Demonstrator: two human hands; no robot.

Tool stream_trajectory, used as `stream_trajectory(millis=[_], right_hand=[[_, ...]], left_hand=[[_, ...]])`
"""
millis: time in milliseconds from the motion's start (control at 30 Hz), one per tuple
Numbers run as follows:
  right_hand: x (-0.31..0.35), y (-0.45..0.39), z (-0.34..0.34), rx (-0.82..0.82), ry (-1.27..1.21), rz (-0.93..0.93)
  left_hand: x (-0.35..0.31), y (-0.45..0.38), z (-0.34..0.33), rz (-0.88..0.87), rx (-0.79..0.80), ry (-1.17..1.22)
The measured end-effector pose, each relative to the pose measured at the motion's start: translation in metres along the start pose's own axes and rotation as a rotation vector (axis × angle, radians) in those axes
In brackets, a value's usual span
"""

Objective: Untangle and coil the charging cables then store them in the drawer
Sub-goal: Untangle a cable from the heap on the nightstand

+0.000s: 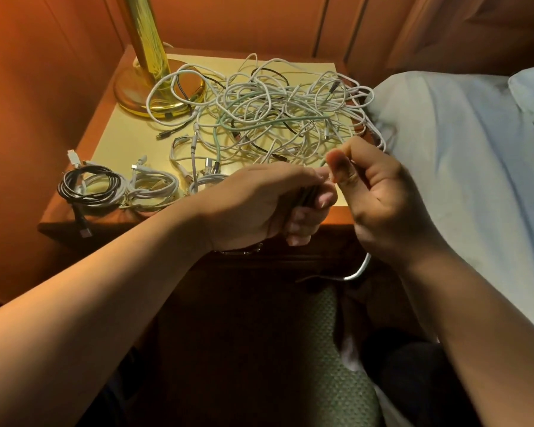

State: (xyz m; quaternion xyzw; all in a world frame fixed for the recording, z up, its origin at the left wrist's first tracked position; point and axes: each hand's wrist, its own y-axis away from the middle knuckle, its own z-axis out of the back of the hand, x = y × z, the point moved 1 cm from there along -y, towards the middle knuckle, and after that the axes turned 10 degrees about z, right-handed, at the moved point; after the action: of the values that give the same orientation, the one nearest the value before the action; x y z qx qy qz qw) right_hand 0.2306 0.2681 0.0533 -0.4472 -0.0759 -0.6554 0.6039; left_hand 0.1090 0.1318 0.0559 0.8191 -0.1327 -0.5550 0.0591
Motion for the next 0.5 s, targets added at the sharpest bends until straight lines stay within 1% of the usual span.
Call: stream_trajectory(millis=[67,200,300,333,367,400,467,500], right_hand=[[-0.001,-0.002,-0.005,0.026,-0.048,-0.058],[-0.006,0.000,-0.014,0.135,-0.147,-0.210],[0.001,0.001,-0.018,0.228,-0.135,-0.217],[0.006,0.001,-0.019,0.259,-0.190,-0.253],[0.011,-0.001,-0.021,0.265,-0.292,-0.327],[0.015,-0.003,-0.023,0.262,-0.376,-0.387],[0.017,0.001,-0.027,0.288,-0.436,-0.398],[0.017,0.005,-0.028,0.327,-0.373,-0.370]], left_hand=[[0.002,-0.001,0.001,-0.009,0.018,0.067],[0.004,0.000,0.000,-0.029,0.042,0.165],[0.004,-0.001,-0.004,-0.032,0.088,0.232],[0.003,-0.001,-0.004,-0.034,0.098,0.260],[0.001,0.000,-0.004,-0.045,0.101,0.288],[0.000,0.000,-0.004,-0.069,0.096,0.316],[-0.001,0.000,-0.002,-0.140,0.048,0.364],[-0.002,0.000,-0.002,-0.176,0.002,0.387]])
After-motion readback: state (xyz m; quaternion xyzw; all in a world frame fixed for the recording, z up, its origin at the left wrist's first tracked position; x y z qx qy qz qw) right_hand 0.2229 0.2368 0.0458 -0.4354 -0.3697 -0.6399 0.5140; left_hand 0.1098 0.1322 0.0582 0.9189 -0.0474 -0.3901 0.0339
